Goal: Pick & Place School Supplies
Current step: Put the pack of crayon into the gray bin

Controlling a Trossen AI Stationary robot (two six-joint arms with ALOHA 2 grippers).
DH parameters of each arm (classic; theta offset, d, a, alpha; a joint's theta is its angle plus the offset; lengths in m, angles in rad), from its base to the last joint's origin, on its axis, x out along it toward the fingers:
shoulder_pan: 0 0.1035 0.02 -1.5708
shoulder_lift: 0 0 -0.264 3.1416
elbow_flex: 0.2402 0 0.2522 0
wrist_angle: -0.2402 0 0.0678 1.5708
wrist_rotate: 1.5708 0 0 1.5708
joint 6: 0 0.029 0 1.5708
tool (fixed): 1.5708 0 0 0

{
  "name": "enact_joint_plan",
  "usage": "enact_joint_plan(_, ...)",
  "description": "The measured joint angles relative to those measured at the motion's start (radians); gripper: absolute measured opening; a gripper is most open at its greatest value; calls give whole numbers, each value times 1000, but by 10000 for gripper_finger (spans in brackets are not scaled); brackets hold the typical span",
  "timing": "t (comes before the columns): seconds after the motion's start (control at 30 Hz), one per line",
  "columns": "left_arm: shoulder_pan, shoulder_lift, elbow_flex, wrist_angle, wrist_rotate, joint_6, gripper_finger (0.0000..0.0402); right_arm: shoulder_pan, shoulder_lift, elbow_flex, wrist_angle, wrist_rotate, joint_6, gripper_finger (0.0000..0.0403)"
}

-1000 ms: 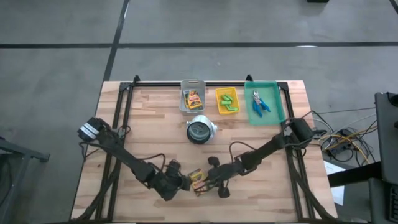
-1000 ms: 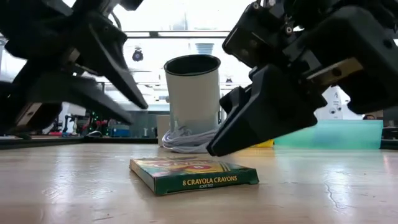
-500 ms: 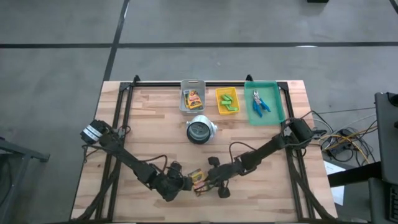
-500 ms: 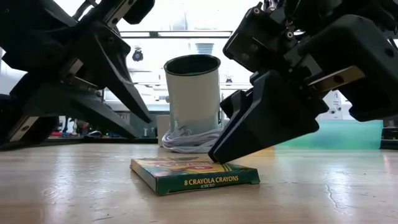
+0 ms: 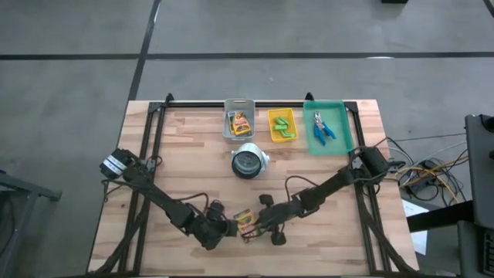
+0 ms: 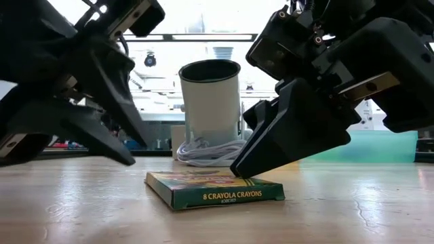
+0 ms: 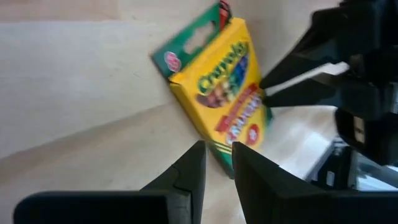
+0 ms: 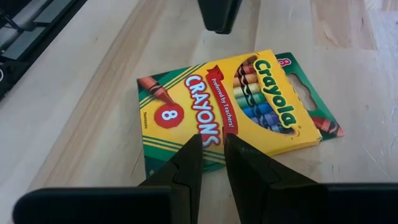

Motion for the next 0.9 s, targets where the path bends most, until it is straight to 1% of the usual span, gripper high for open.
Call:
enact_joint_plan(0.17, 0, 0, 0, -38, -2, -11, 83, 0, 0, 0, -2, 0, 2, 68)
enact_joint_plan(0.33, 1, 0, 0, -35, -37, -11, 83, 0, 1, 0, -2, 0, 2, 68)
enact_joint_plan(0.9, 2, -1, 0, -32, -37, -24, 83, 1, 9, -1, -1, -2, 6, 68)
